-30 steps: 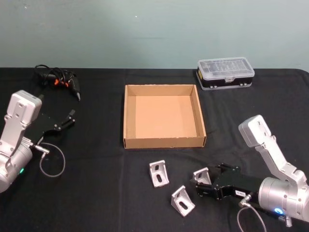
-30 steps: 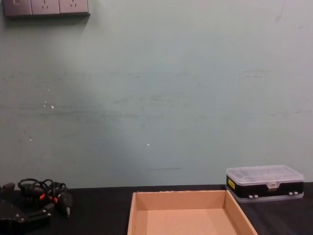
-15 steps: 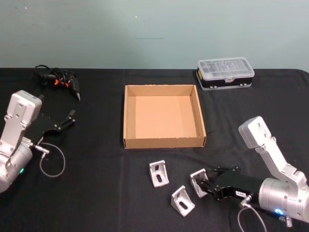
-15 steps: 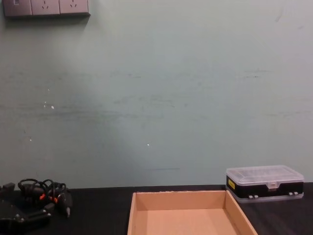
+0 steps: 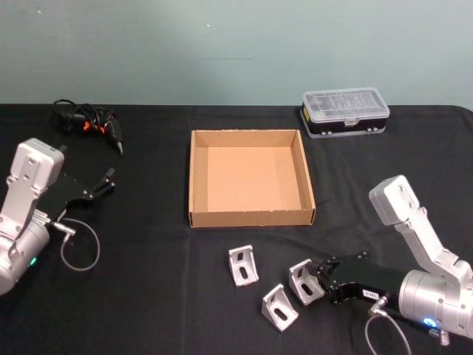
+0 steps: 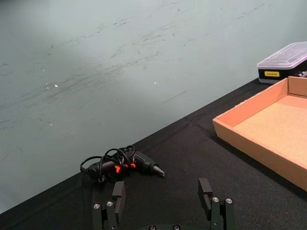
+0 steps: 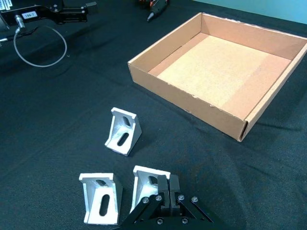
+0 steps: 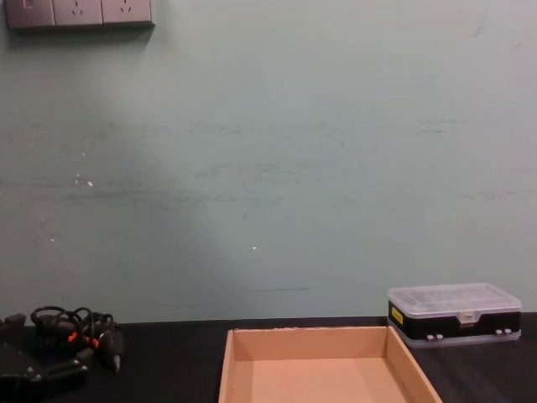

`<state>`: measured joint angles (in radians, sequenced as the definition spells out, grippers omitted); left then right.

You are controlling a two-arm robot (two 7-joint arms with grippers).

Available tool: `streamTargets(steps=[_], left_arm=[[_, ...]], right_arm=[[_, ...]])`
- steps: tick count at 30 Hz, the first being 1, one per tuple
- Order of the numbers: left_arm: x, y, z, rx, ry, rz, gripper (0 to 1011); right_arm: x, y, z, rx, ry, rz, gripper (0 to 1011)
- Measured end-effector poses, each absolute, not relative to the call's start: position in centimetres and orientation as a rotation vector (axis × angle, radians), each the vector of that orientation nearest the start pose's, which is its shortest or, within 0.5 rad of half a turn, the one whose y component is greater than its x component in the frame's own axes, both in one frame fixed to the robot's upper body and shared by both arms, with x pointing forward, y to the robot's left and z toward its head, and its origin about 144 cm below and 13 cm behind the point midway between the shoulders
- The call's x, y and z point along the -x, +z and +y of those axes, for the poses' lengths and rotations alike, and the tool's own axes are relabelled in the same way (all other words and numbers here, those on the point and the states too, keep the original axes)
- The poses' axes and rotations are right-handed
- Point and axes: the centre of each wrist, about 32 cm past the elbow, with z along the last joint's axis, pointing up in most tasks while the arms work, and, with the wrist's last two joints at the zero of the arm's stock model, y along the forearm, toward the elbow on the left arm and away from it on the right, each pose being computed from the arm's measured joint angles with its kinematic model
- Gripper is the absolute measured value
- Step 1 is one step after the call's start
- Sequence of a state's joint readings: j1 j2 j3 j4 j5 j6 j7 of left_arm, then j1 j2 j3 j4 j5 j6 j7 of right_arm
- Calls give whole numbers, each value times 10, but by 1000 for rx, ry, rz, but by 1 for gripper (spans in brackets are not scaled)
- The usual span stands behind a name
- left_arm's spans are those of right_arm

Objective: Use one hand to pick up the angle iron from the table and place it into the box.

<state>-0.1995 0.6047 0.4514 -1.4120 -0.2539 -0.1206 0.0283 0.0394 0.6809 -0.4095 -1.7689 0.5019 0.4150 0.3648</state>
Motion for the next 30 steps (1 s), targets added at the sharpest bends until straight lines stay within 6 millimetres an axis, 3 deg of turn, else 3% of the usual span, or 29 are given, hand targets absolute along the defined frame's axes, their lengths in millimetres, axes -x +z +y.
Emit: streamTargets(steps=[15, 22, 30], left_arm=[[-489, 1140, 310, -304, 1248, -285, 1000], [-489, 1140, 310, -304, 1248, -285, 1000], [-489, 1140, 310, -304, 1248, -285, 1000]], right_arm=[[-434, 1192, -279, 412, -782, 210, 9], [-433, 1207, -279, 380, -803, 170, 9], [-447, 1231, -274, 328, -854, 87, 9]])
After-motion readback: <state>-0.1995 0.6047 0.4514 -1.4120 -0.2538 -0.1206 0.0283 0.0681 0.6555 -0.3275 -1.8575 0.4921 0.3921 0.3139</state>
